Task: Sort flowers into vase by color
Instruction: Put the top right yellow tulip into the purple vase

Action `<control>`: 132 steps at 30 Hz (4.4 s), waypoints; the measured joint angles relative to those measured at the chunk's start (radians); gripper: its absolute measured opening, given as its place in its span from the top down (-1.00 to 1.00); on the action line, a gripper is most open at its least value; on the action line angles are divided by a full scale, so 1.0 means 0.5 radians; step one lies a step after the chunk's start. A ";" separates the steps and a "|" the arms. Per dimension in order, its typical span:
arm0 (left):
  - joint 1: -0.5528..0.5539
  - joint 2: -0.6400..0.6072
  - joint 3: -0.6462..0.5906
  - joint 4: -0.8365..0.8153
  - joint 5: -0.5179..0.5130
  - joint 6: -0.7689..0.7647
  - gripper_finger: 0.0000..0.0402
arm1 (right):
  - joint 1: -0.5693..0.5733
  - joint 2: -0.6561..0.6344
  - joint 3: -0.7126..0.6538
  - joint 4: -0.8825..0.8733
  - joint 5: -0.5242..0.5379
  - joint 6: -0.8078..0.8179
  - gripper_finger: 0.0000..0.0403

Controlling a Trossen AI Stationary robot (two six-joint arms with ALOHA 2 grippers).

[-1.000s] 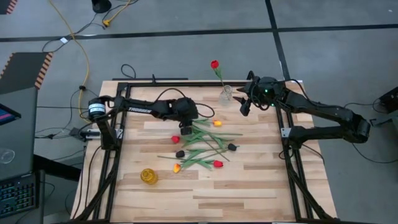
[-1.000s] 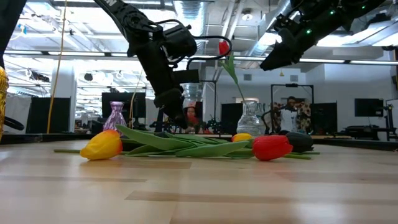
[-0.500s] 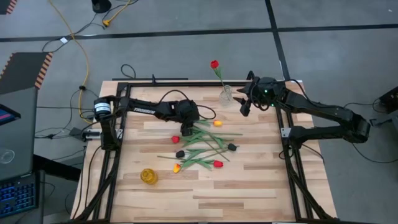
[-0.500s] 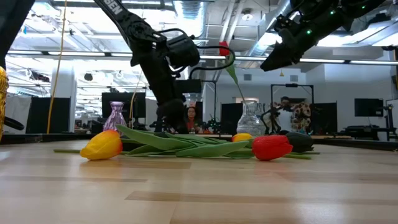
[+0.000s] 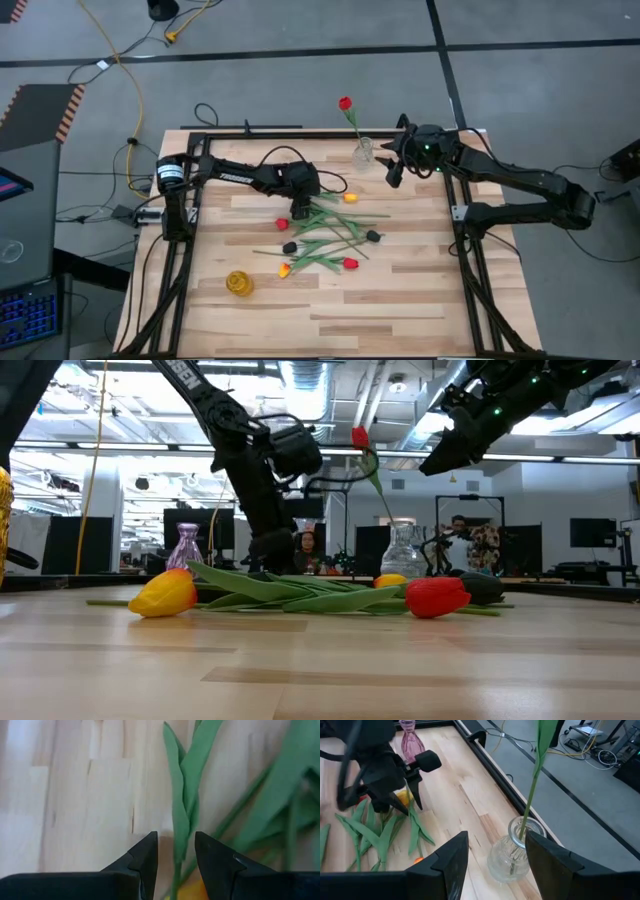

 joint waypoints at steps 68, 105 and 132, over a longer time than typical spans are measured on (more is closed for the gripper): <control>0.258 -2.131 -1.546 1.986 0.044 -0.141 0.99 | 0.000 0.001 0.000 0.000 -0.005 0.000 -0.11; 0.513 -1.755 -1.629 2.422 0.139 -0.146 1.00 | 0.000 0.001 0.000 0.001 -0.005 -0.001 -0.11; 0.512 -1.758 -2.107 3.142 0.035 -0.232 1.00 | 0.000 0.001 0.000 0.001 -0.004 -0.001 -0.11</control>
